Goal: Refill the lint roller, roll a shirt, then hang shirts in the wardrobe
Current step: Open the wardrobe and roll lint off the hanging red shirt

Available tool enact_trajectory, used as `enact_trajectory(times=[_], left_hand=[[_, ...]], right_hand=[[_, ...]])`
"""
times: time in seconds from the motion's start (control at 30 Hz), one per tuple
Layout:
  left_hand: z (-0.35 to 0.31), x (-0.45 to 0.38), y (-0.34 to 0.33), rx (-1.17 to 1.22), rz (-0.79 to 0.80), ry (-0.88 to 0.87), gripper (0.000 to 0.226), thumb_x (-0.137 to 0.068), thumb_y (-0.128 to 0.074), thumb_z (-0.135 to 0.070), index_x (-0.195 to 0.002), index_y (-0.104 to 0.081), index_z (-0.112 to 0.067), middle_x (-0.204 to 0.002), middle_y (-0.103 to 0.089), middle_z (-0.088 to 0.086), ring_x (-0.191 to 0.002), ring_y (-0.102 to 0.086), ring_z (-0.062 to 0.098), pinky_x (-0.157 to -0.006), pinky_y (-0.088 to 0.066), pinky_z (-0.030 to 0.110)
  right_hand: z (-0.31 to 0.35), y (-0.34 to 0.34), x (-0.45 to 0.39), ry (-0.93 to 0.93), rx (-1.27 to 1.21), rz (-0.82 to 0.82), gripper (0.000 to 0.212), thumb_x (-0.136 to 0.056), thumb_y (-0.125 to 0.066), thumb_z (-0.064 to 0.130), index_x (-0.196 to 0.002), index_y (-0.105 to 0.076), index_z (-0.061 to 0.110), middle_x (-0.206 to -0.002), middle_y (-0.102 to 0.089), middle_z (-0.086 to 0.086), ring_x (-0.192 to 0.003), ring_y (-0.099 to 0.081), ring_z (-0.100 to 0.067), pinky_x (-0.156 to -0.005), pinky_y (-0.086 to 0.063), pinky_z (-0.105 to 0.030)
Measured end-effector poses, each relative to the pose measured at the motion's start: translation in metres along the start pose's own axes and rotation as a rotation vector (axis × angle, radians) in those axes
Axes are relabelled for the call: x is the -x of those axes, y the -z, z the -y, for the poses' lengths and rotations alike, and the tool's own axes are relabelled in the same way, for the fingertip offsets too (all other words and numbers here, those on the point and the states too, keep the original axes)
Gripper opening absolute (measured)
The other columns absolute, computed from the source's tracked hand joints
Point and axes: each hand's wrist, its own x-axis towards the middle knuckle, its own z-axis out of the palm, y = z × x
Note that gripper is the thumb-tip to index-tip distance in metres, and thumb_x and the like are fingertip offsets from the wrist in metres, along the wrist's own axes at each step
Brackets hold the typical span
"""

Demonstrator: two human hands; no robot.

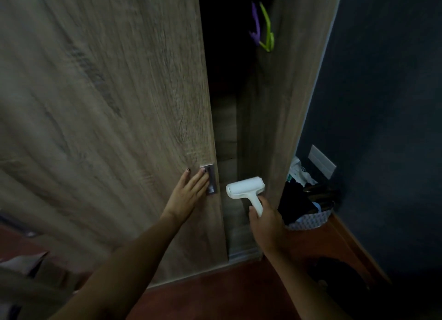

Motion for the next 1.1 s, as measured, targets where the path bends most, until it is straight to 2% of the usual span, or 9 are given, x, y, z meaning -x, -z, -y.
enact_trajectory(times=[0.1,0.17,0.23,0.37,0.43,0.53,0.93,1.0,1.1], left_hand=[[0.024,0.026,-0.01,0.0,-0.094,-0.014,0.062,-0.092,-0.052,-0.02,-0.148,-0.028,-0.011,-0.158,-0.019,0.014,-0.147,-0.007,0.034,-0.113,0.004,0.057],[0.04,0.035,-0.014,-0.013,-0.144,-0.032,0.047,-0.082,-0.066,-0.023,-0.128,-0.059,-0.012,-0.142,-0.049,0.013,-0.141,-0.031,0.032,-0.116,-0.009,0.057],[0.06,0.046,-0.016,-0.019,-0.22,-0.066,0.036,-0.077,-0.071,-0.023,-0.111,-0.07,-0.011,-0.133,-0.057,0.014,-0.136,-0.039,0.032,-0.115,-0.007,0.057],[0.11,0.067,-0.02,-0.083,-0.353,-0.046,0.035,-0.082,-0.067,-0.023,-0.115,-0.068,-0.013,-0.146,-0.045,0.011,-0.139,-0.035,0.03,-0.113,-0.003,0.055],[0.135,0.08,-0.025,-0.102,-0.331,-0.038,0.04,-0.082,-0.064,-0.021,-0.122,-0.061,-0.016,-0.15,-0.039,0.011,-0.142,-0.03,0.028,-0.114,0.003,0.056],[0.16,0.102,-0.033,-0.138,-0.285,-0.037,0.052,-0.083,-0.056,-0.018,-0.136,-0.051,-0.016,-0.149,-0.041,0.01,-0.142,-0.029,0.025,-0.113,0.006,0.054],[0.198,0.169,-0.068,-0.022,-0.298,0.094,0.057,-0.069,-0.075,-0.005,-0.124,-0.059,-0.005,-0.136,-0.054,0.018,-0.133,-0.045,0.03,-0.115,0.001,0.052],[0.204,0.177,-0.074,-0.036,-0.311,0.115,0.053,-0.074,-0.067,-0.005,-0.126,-0.055,-0.004,-0.135,-0.054,0.018,-0.137,-0.038,0.033,-0.116,0.004,0.052],[0.21,0.19,-0.079,-0.025,-0.291,0.131,0.049,-0.081,-0.054,-0.005,-0.129,-0.049,-0.004,-0.137,-0.052,0.018,-0.144,-0.013,0.034,-0.116,0.006,0.052]], right_hand=[[0.019,-0.022,0.01,-0.031,-0.016,0.05,0.034,-0.087,-0.063,0.02,-0.121,-0.058,0.017,-0.092,-0.068,-0.001,-0.081,-0.065,-0.016,-0.069,-0.056,-0.036],[0.029,-0.033,0.017,-0.034,-0.003,0.075,0.019,-0.088,-0.063,0.017,-0.106,-0.065,0.01,-0.085,-0.068,-0.006,-0.078,-0.065,-0.02,-0.065,-0.051,-0.031],[0.043,-0.045,0.026,-0.011,0.022,0.093,0.01,-0.089,-0.062,0.017,-0.089,-0.067,0.008,-0.077,-0.066,-0.007,-0.071,-0.062,-0.019,-0.06,-0.045,-0.028],[0.066,-0.066,0.038,0.015,0.056,0.159,0.007,-0.087,-0.061,0.015,-0.082,-0.065,0.011,-0.074,-0.063,-0.001,-0.072,-0.063,-0.018,-0.062,-0.052,-0.032],[0.078,-0.076,0.041,0.032,0.035,0.193,0.006,-0.088,-0.06,0.016,-0.084,-0.065,0.014,-0.075,-0.063,0.001,-0.073,-0.063,-0.016,-0.066,-0.056,-0.037],[0.098,-0.089,0.041,0.062,0.012,0.208,0.006,-0.088,-0.059,0.016,-0.084,-0.064,0.016,-0.074,-0.062,0.002,-0.072,-0.062,-0.015,-0.064,-0.053,-0.032],[0.142,-0.126,0.054,0.174,0.042,0.241,0.003,-0.084,-0.061,0.019,-0.082,-0.061,0.019,-0.071,-0.059,0.003,-0.069,-0.06,-0.018,-0.058,-0.048,-0.032],[0.144,-0.129,0.058,0.178,0.053,0.239,0.001,-0.085,-0.062,0.02,-0.085,-0.062,0.019,-0.073,-0.061,0.003,-0.07,-0.06,-0.017,-0.059,-0.05,-0.033],[0.149,-0.133,0.063,0.184,0.063,0.236,0.003,-0.085,-0.063,0.02,-0.087,-0.063,0.018,-0.076,-0.063,0.002,-0.072,-0.061,-0.017,-0.06,-0.05,-0.032]])
